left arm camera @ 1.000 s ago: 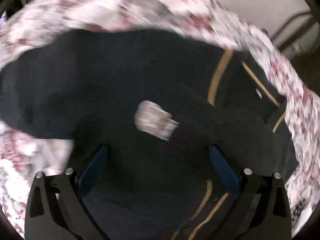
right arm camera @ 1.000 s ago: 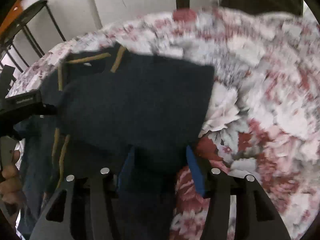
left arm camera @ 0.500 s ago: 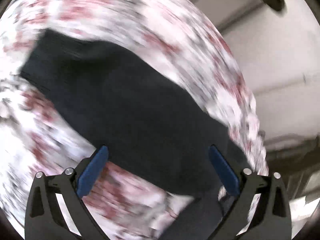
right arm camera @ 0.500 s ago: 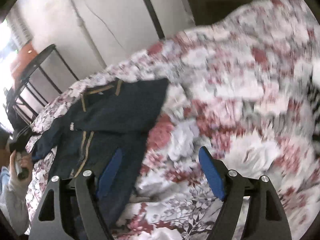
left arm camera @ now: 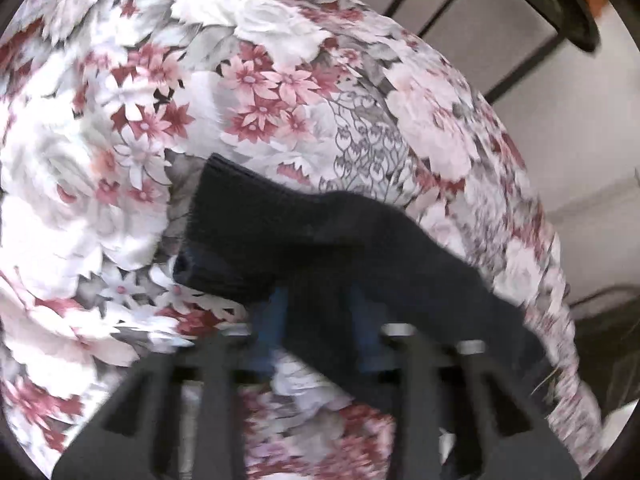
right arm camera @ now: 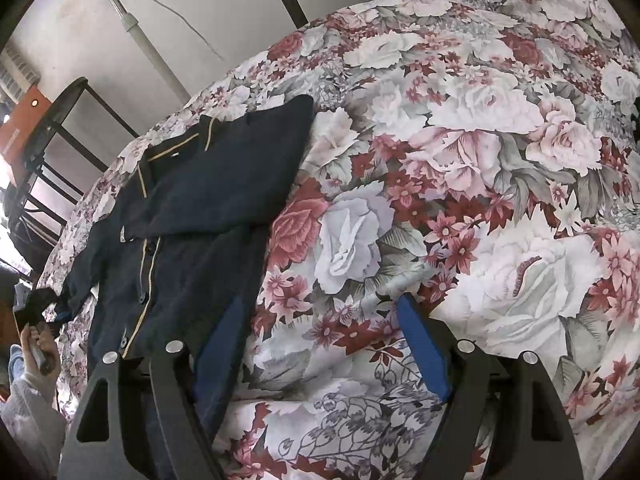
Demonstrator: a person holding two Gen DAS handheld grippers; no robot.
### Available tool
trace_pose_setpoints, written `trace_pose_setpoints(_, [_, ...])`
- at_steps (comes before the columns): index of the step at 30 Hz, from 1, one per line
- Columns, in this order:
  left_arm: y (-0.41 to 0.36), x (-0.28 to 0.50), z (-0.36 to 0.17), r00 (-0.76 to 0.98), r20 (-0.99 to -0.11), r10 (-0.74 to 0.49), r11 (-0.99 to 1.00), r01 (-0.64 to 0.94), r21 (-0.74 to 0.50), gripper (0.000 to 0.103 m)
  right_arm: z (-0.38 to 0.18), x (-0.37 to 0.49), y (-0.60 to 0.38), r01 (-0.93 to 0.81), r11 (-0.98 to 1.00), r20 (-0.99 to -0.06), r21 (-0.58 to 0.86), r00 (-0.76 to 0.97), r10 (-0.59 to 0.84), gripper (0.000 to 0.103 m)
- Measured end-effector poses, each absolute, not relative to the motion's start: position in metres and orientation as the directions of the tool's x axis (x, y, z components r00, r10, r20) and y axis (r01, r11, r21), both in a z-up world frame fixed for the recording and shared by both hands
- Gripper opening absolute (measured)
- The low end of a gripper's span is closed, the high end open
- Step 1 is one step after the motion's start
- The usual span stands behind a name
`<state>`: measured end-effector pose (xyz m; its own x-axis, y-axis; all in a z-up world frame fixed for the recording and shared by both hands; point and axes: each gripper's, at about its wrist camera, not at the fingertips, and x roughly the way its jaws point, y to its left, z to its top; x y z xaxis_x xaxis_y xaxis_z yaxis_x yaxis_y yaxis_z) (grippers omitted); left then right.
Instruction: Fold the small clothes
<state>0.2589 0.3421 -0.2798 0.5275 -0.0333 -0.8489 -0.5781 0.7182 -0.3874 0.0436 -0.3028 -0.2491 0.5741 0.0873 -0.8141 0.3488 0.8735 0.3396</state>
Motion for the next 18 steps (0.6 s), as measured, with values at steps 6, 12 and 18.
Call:
trace_pose_setpoints(6, [0.351,0.245,-0.253,0.575,-0.816,-0.059,0.743,-0.521,-0.421,0.006,-0.249,0.045,-0.303,0.349,0.871,-0.816,0.345,0.571,0.094,0.081])
trace_pose_setpoints(12, [0.328,0.235,-0.215,0.613,-0.789,-0.043,0.802,-0.45,-0.393,0.006,-0.25,0.045,-0.304,0.348,0.869,-0.814,0.351,0.572,0.1,0.081])
trace_pose_setpoints(18, [0.291,0.236,-0.174,0.649,-0.759,-0.055,0.852,-0.366,-0.374,0.005,-0.25,0.045,-0.305,0.347,0.864,-0.81,0.365,0.577,0.11,0.081])
